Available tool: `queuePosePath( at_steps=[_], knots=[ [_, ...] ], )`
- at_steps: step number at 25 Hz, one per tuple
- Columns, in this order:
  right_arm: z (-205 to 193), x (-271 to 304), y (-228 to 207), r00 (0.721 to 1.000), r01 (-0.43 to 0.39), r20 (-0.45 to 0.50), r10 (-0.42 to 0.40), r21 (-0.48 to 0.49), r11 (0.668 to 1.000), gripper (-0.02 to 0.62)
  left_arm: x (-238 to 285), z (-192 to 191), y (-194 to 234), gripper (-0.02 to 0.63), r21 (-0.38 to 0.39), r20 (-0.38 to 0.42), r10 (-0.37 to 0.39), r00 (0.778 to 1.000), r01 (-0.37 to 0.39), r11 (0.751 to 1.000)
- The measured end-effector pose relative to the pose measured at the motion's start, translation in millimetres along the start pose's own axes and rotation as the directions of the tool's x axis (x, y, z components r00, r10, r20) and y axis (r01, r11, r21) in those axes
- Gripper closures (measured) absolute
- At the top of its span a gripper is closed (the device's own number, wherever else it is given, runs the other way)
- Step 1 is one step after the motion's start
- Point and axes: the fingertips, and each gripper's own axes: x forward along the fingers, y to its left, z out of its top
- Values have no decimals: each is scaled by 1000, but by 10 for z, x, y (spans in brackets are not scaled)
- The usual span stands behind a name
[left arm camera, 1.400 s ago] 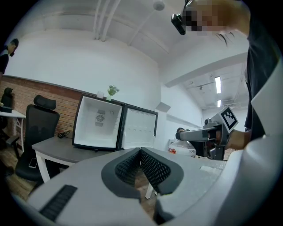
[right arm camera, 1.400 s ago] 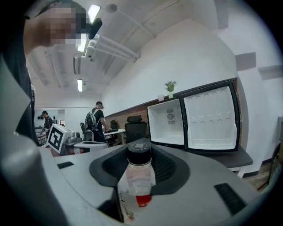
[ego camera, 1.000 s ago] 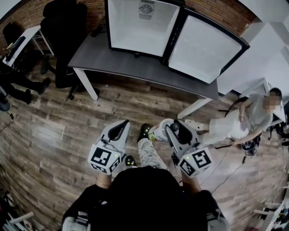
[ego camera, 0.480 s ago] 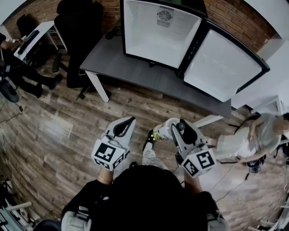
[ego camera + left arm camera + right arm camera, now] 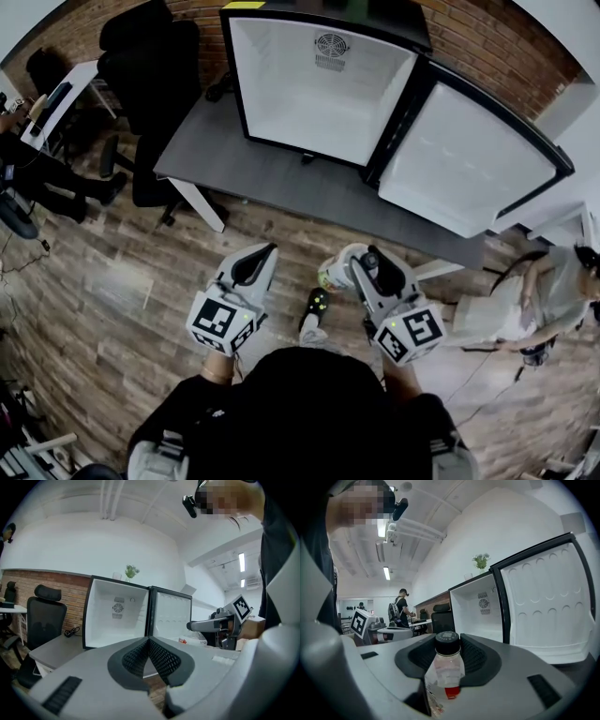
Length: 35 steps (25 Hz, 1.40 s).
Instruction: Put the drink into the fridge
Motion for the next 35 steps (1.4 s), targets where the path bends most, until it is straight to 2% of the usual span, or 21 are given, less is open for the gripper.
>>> queuePosePath(
  at_steps=[9,16,23,31,35],
  knots=[
    [79,313,-372,1000,-28,11,27,22,999,446,461,145,153,611,33,-15,-2,1000,3,999],
    [178,547,-569,997,-67,35,66,25,997,446,766,237,282,611,25,-25,19,1000,-19,1000],
    [319,531,-1061,998,-29,51,29,-10,1000,446,1347,396,116,611,43,12,-43,999,42,998],
    [250,481,-1423,999,8,54,-10,26,1000,446,1636,369,25,611,72,-22,-64,998,66,995],
    [202,431,-1490,999,24,40,-26,35,999,446,1690,319,33,611,54,-39,-67,997,69,996]
  ],
)
